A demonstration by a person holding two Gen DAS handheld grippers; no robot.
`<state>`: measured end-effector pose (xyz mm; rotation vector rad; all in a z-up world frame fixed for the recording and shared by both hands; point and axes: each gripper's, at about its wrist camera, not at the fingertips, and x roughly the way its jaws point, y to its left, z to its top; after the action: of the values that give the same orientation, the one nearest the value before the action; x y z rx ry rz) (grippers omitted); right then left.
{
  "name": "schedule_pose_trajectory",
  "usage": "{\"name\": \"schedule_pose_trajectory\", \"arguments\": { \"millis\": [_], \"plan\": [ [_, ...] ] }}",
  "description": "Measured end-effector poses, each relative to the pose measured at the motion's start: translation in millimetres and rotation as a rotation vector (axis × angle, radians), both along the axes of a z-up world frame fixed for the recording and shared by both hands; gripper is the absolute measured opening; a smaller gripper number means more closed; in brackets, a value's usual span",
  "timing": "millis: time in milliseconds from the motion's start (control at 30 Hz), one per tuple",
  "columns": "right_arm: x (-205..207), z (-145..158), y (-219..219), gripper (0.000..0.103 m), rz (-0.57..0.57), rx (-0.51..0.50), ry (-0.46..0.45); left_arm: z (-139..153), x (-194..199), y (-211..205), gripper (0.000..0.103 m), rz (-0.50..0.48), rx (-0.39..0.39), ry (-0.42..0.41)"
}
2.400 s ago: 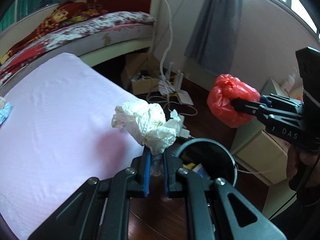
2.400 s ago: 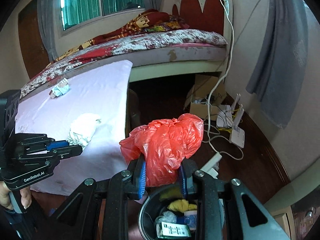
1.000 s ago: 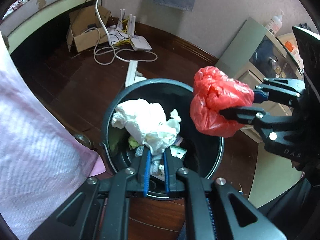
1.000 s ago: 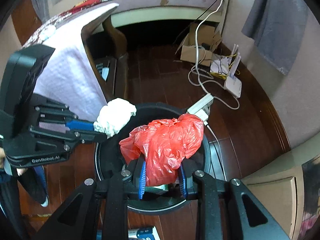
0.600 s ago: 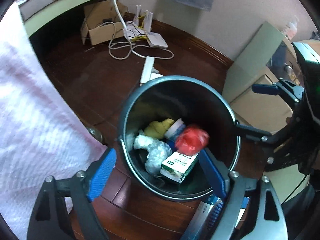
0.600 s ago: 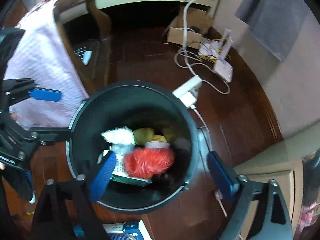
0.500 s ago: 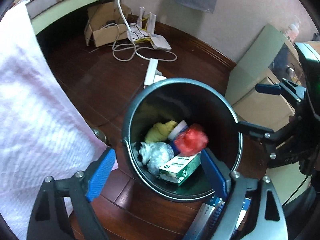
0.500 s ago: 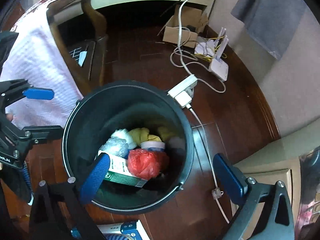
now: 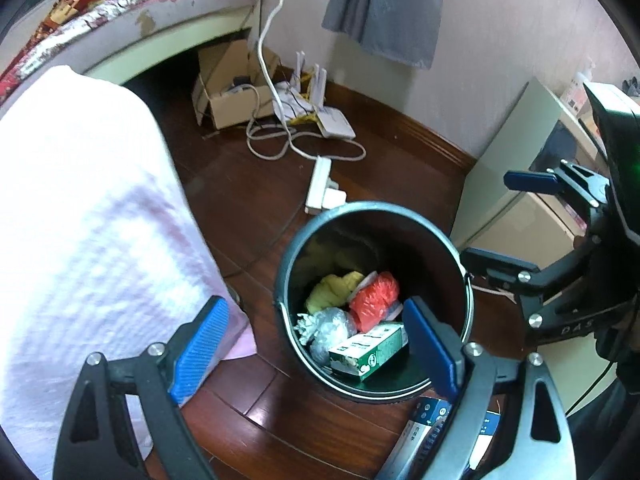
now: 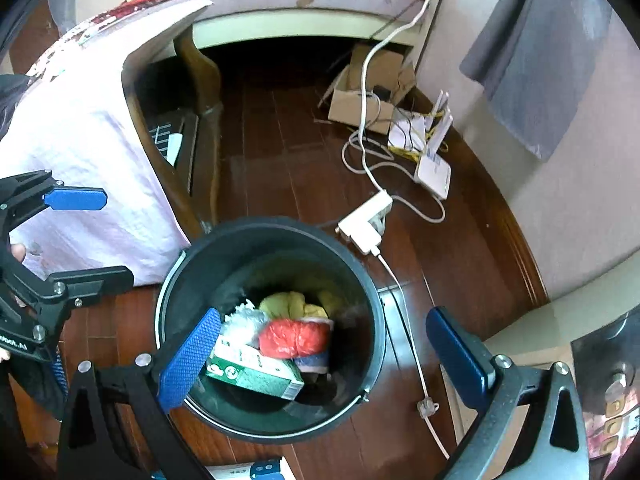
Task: Collect trash
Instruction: 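Move both tools back to the bed toward the carton and blue mask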
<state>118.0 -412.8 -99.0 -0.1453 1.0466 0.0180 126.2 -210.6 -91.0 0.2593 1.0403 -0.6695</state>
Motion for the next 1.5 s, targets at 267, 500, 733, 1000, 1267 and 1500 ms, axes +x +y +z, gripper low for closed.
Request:
{"name": "schedule_pose_trajectory", "arguments": {
  "millis": [267, 500, 733, 1000, 1267, 1500],
  "plan": [
    [16.3, 43.4, 31.9, 0.103, 0.052, 0.011, -0.091, 35.8, 6.3, 39.8, 0.090, 0.088, -0.022, -0.070],
    [23.1, 63.0, 64.9, 0.103, 0.112, 0.008, -0.132, 49.4, 8.8, 74.6, 0.091, 0.153, -0.025, -0.100],
    [24.1, 66.5, 84.3, 0.103, 0.159, 0.001, -0.136, 54.9, 5.9, 93.9, 0.091, 0.202, -0.026, -0.110],
    [38.4, 92.5, 111.2, 0.103, 0.206, 0.023, -0.193, 65.6, 9.1, 119.8, 0.092, 0.276, -0.036, -0.139],
    [62.1, 108.8, 162.0, 0.103, 0.271, 0.062, -0.243, 75.8, 18.8, 180.8, 0.094, 0.414, -0.045, -0.178],
    [81.9, 119.3, 223.8, 0.103, 0.323, 0.099, -0.306, 80.5, 23.2, 248.9, 0.097, 0.559, -0.024, -0.212]
  ]
}}
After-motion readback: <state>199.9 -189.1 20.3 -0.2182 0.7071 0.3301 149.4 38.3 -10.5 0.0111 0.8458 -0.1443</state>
